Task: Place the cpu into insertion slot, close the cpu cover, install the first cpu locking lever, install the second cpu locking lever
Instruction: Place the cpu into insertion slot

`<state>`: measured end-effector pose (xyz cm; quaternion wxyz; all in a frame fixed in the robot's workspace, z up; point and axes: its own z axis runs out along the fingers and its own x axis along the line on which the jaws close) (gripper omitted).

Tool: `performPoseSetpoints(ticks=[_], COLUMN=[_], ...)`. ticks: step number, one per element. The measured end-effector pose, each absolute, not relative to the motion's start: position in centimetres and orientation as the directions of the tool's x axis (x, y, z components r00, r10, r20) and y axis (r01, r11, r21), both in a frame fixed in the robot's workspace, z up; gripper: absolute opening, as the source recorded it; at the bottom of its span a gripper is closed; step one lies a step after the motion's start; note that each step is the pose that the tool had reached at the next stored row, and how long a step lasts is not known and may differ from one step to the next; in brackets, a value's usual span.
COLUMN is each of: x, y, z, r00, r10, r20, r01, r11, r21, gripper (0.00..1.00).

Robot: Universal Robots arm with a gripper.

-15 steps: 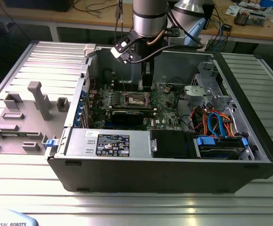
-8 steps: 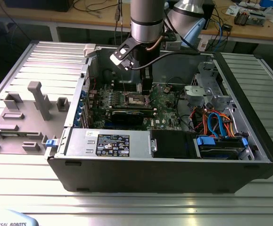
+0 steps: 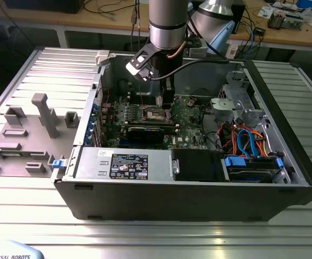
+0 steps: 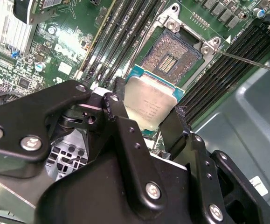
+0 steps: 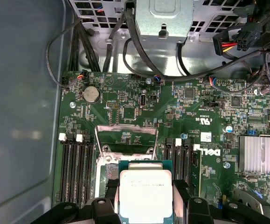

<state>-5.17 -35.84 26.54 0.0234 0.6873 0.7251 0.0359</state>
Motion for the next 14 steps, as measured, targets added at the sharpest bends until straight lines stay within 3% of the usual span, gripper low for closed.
performPoseSetpoints(ticks=[14], x=[-5.17], y=[-35.84], z=[26.53], r00=[-0.054], r10=[0.998], r20=[0.015], r01=[0.995], r11=[0.053], r21=[0.084], gripper=[0.54])
